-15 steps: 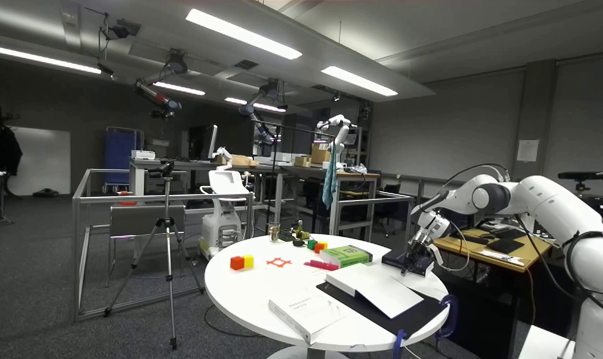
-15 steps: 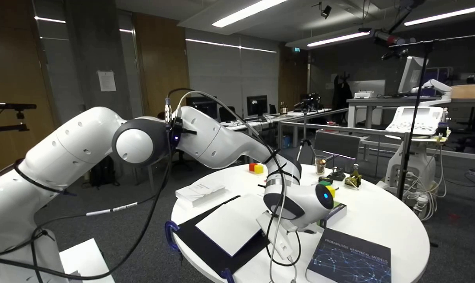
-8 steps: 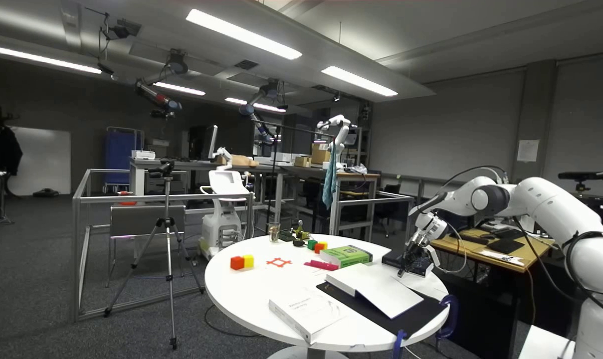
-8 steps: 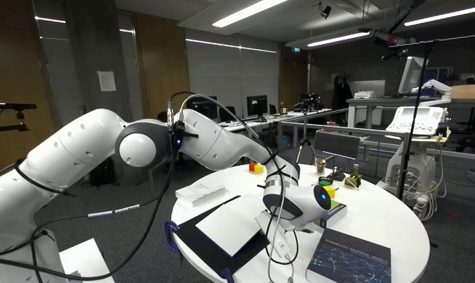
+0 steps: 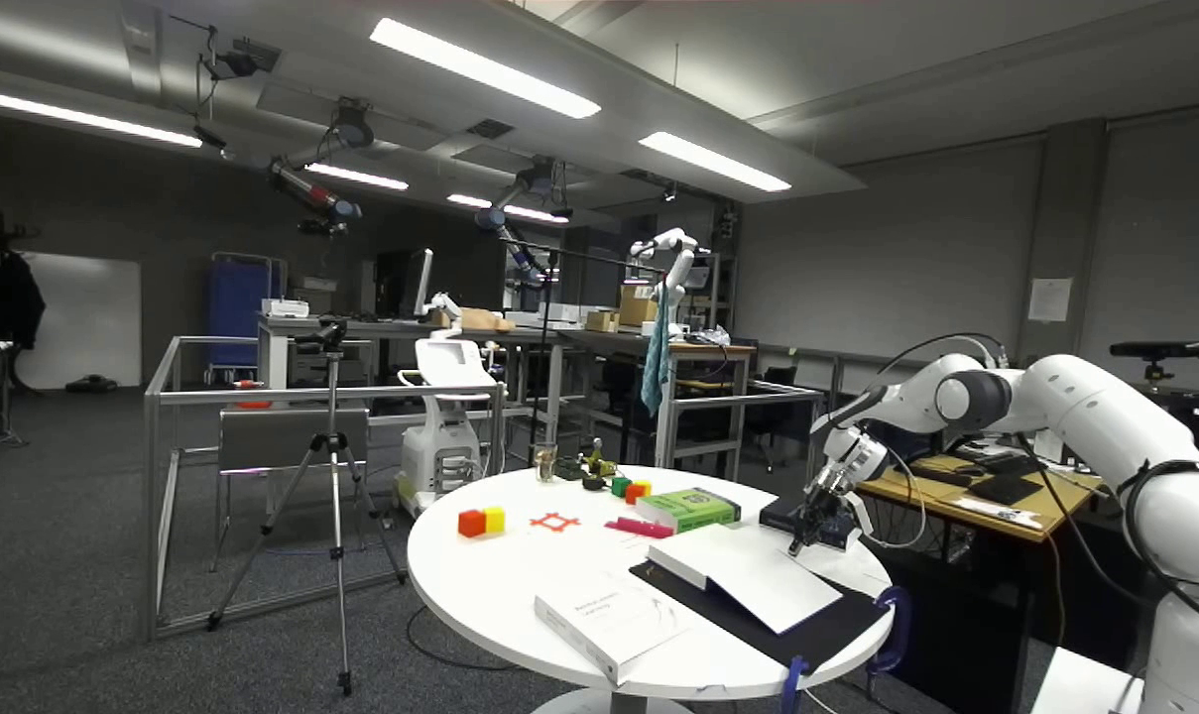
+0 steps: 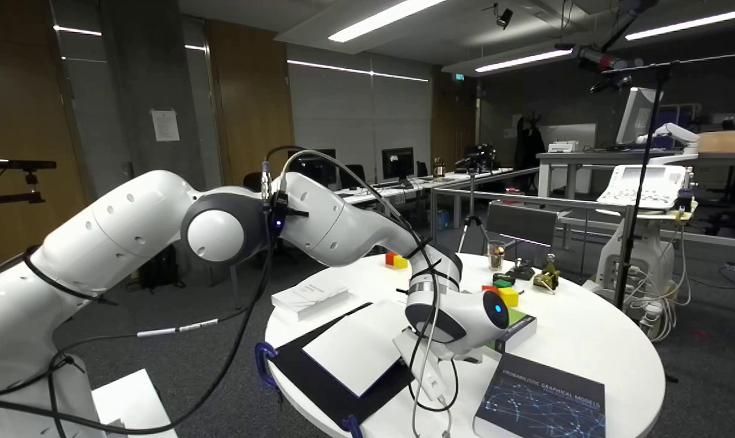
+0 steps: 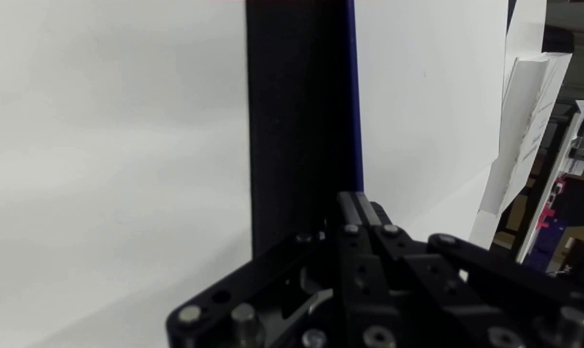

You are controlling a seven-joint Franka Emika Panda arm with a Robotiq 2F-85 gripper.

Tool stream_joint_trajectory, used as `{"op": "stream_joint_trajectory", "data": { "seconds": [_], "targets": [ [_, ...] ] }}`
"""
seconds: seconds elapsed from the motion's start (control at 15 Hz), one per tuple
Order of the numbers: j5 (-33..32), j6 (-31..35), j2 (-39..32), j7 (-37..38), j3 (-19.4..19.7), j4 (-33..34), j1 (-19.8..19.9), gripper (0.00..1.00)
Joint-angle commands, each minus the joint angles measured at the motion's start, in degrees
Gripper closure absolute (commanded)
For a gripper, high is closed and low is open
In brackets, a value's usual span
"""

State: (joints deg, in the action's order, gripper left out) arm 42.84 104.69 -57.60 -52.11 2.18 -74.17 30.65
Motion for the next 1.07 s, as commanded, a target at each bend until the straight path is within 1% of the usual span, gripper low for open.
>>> {"op": "stream_joint_trajectory", "data": {
  "seconds": [0.0, 1.0],
  "targets": [
    [0.2, 1.5, -0.2, -0.3, -0.8, -0.2, 0.4, 1.0],
    [0.1, 2.7, -1.4, -0.7, -1.3, -1.2, 0.0, 1.0]
  ]
}}
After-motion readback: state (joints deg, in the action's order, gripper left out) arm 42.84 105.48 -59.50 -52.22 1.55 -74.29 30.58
